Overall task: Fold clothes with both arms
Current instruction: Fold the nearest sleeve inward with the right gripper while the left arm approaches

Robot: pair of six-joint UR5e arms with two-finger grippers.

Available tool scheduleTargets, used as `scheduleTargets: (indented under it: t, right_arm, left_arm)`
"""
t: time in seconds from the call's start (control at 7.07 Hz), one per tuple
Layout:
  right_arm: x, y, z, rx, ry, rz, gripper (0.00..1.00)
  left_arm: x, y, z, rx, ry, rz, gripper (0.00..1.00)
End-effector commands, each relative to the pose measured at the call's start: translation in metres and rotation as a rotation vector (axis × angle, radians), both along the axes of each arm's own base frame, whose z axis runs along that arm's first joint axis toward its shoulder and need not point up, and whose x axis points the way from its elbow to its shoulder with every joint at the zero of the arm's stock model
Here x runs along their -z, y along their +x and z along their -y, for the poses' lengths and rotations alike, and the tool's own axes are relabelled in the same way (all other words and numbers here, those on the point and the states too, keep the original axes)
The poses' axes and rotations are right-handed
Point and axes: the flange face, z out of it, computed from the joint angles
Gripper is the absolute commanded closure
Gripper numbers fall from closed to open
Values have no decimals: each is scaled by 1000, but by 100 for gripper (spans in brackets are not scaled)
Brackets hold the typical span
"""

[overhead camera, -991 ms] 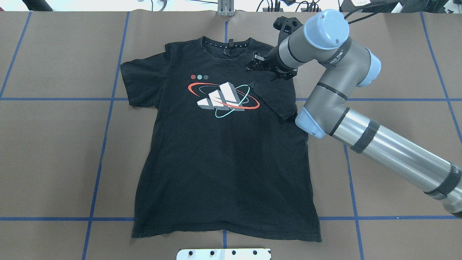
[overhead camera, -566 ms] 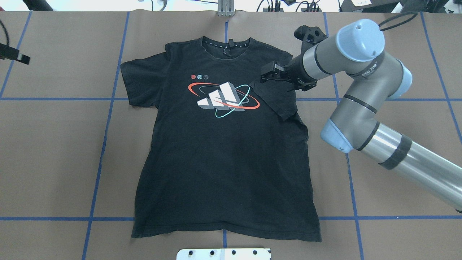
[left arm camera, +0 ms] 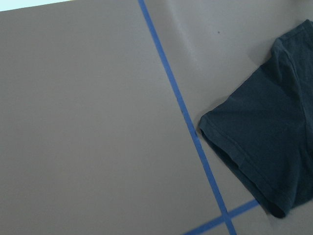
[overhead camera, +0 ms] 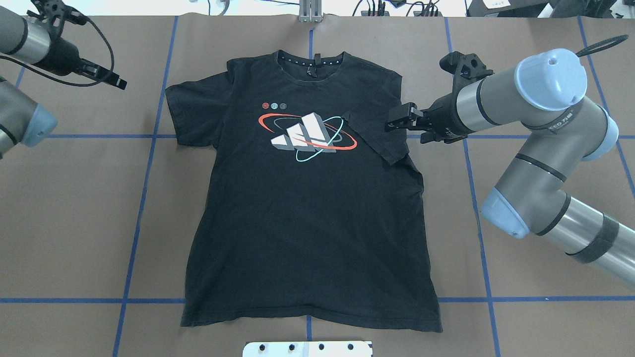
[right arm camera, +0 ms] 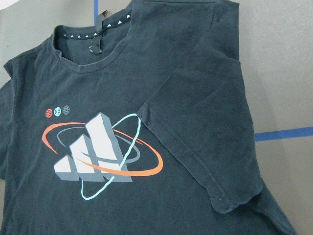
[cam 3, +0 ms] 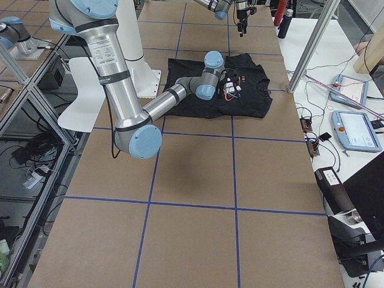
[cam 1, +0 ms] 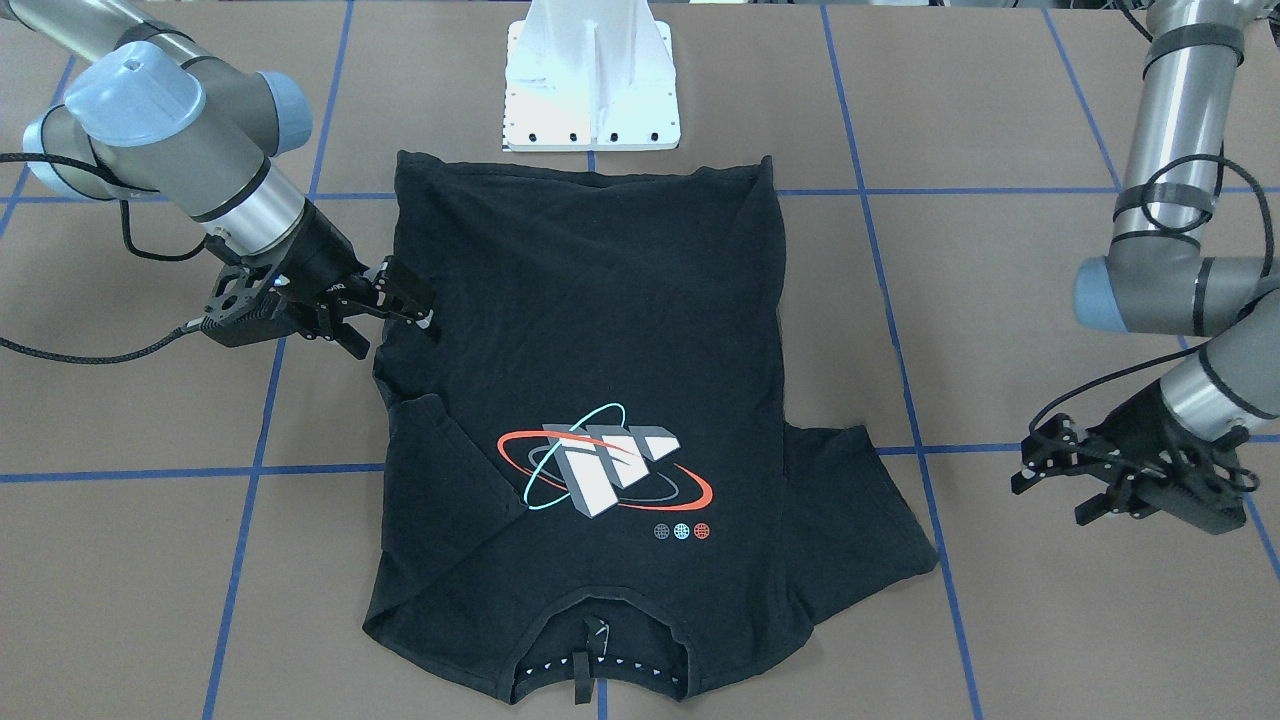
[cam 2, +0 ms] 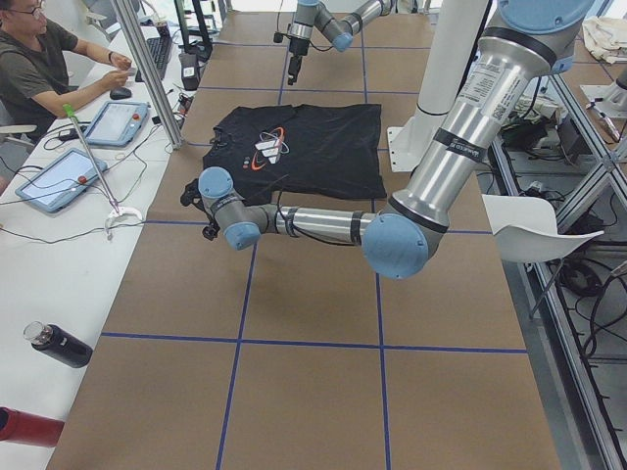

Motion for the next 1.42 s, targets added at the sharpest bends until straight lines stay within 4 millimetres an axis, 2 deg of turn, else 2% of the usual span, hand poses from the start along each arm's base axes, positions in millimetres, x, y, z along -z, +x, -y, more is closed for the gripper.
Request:
scheduleTargets:
  t: [0.0, 0.14, 0.28, 0.42, 0.57, 0.71, 1.27]
  right_arm:
    - [-1, -6, -4, 9, -1, -2, 0]
    - [-4, -8, -3, 10, -4, -8, 0]
    - [-5, -11, -4, 13, -3, -10, 0]
    - [-8, -14, -5, 14, -5, -16, 0]
    - [-10, -20, -7, 12, -4, -22, 0]
    - [-10, -21, -7, 11, -2, -23, 0]
    - [-13, -23, -7, 13, -4, -28, 0]
  left_arm:
    - [-4, 52, 13, 2, -23, -25, 30]
    - [5, 72, 13, 23, -71, -75, 37]
    - [10, 81, 14, 39, -62, -73, 40]
    - [4, 86, 14, 50, -60, -71, 46]
    - [6, 92, 20, 68, -88, -90, 54]
    - [9, 104, 22, 86, -91, -89, 56]
    - [4, 110, 24, 106, -91, -70, 59]
